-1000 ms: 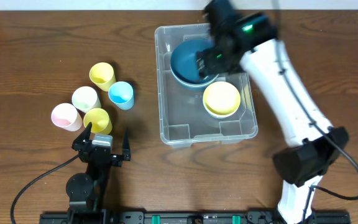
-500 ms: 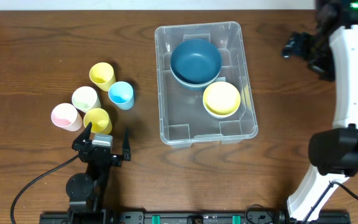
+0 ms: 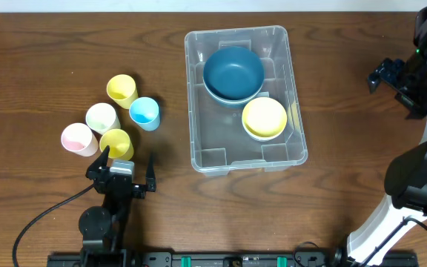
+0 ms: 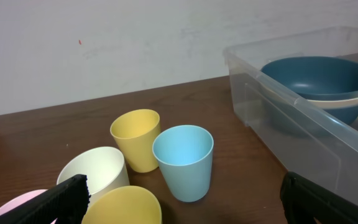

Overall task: Pack container
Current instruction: 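Withdraw the right gripper to the upper right of the table, then move the left gripper to the yellow cup and grasp it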

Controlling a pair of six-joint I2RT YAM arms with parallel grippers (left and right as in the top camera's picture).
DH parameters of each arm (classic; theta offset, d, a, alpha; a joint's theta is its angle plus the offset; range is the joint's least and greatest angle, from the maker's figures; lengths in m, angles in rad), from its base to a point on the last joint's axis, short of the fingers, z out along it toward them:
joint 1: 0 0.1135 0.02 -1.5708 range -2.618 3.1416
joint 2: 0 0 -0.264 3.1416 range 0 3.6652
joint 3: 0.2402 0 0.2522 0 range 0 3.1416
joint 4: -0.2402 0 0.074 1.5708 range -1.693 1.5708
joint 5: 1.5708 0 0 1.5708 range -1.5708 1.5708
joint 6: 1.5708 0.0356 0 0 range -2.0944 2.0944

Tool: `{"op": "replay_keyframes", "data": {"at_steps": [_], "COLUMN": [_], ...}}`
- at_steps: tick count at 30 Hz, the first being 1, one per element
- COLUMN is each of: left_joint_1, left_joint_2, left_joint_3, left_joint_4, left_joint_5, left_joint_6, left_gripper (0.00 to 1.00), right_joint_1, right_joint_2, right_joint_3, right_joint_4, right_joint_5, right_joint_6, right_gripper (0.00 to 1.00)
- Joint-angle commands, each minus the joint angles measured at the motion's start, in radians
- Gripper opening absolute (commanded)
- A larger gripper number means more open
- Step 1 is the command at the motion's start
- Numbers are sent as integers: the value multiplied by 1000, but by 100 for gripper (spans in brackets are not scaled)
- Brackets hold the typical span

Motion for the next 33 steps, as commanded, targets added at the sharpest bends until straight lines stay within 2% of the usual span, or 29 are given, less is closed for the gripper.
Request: {"op": "replay_keyframes", "data": {"at_steps": [1, 14, 20, 22, 25, 29, 33], "left_joint_1": [5, 5, 4, 5, 5, 5, 5], "left_joint_2": [-5, -5, -4, -2, 0, 6, 86], "left_joint_3": [-19, -19, -19, -18, -8, 55, 232], "left_joint_4": [-30, -31, -30, -30, -29, -32, -181], "left_joint_5": [14, 15, 16, 48, 145, 222, 132], "left_joint_6": [10, 3, -170, -271, -283, -283, -283], "left_gripper": [98, 98, 98, 98, 98, 98, 98], "right_joint_1": [-6, -6, -6, -6, -6, -6, -6], "right_joint_2": [-12, -12, -12, -12, -12, -12, -12], "right_joint_3": [-8, -8, -8, -8, -8, -8, -8], "right_joint_4": [0, 0, 0, -1, 0, 0, -1], "right_joint_5": [10, 10, 10, 10, 10, 10, 10], "right_joint_6": [16, 16, 16, 16, 16, 16, 16], "right_gripper": [99, 99, 99, 99, 99, 99, 99]}}
